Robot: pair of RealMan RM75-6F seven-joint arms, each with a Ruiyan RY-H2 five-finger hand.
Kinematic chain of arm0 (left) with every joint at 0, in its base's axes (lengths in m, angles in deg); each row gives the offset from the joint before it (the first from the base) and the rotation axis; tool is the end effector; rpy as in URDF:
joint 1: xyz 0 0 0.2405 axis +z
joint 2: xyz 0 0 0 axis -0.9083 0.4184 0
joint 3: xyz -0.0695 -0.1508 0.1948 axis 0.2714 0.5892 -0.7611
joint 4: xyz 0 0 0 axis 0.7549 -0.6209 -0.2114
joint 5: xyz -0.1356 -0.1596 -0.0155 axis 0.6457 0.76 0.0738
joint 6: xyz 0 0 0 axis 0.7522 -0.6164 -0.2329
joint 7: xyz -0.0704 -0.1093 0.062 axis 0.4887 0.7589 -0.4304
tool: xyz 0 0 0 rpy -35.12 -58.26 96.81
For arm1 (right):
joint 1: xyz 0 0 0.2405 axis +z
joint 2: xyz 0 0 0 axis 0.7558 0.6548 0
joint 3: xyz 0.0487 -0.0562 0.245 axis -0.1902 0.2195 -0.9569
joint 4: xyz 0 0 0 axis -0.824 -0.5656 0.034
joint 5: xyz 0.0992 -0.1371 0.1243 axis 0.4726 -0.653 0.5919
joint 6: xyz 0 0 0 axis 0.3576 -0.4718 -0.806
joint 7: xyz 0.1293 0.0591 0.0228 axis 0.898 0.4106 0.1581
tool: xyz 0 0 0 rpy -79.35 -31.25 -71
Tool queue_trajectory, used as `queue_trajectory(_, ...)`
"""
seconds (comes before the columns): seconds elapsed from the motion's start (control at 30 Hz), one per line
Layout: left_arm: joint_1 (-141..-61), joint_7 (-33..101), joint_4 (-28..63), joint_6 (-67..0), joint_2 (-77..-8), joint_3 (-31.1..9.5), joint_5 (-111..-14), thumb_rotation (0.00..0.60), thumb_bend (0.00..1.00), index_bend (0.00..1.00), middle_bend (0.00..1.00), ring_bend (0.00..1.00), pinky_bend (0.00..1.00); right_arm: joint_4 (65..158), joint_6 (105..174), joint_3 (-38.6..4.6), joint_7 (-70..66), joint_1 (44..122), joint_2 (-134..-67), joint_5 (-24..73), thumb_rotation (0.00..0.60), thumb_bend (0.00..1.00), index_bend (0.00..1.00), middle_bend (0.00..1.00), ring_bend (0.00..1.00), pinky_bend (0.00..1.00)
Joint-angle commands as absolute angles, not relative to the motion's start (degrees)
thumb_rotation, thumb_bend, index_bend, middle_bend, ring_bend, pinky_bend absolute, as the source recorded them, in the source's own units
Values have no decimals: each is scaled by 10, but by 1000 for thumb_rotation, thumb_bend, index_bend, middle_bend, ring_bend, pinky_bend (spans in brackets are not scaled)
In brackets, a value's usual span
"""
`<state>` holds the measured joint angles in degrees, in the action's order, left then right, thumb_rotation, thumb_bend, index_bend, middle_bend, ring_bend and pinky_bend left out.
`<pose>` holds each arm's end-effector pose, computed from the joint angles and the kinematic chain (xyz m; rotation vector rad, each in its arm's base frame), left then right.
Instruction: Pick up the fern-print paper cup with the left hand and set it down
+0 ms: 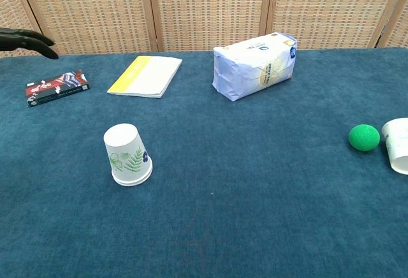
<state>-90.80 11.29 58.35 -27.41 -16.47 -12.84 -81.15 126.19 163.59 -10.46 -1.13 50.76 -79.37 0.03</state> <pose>-0.1829 0.2522 0.1133 -1.9468 -0.7783 -0.7828 -0.3265 -0.1669 0.1820 1.3376 -0.8488 0.8875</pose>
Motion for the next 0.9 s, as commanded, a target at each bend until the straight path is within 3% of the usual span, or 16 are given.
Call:
queue_trajectory(0.03,-991,8,600,-221,-238,-91,-673,600,156,216,0,0,0,1259,1631,-104,-4,509,-791,2,600,0,0,0,0,0)
queue_trajectory(0.3,-1043,-81,577,-249,-318,-98,-569,600,167,267,0,0,0,1257,1627,-103,5,511,-789,-1,600,0,0,0,0,0)
queue_trajectory(0.47,-1062,-105,565,-262,-349,-104,-534,600,231,281,0,0,0,1256,1622,-103,10,512,-788,2,600,0,0,0,0,0)
queue_trajectory(0.9,-1084,-119,532,-283,-381,-123,-487,600,254,293,0,0,0,1252,1613,-105,22,515,-786,8,600,0,0,0,0,0)
